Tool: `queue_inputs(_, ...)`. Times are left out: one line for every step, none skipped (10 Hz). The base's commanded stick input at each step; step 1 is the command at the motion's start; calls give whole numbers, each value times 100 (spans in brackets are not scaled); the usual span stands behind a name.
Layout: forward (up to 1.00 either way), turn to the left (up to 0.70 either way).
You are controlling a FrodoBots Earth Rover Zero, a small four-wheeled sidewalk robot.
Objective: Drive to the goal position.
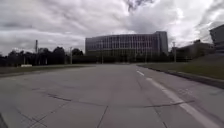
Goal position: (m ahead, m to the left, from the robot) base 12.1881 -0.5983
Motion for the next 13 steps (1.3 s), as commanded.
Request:
queue_inputs(70,1)
queue_inputs(70,1)
queue_inputs(70,1)
queue_inputs(70,1)
queue_inputs(70,1)
queue_inputs(70,1)
queue_inputs(70,1)
queue_inputs(70,1)
queue_inputs(70,1)
queue_inputs(70,1)
queue_inputs(70,1)
queue_inputs(70,1)
queue_inputs(70,1)
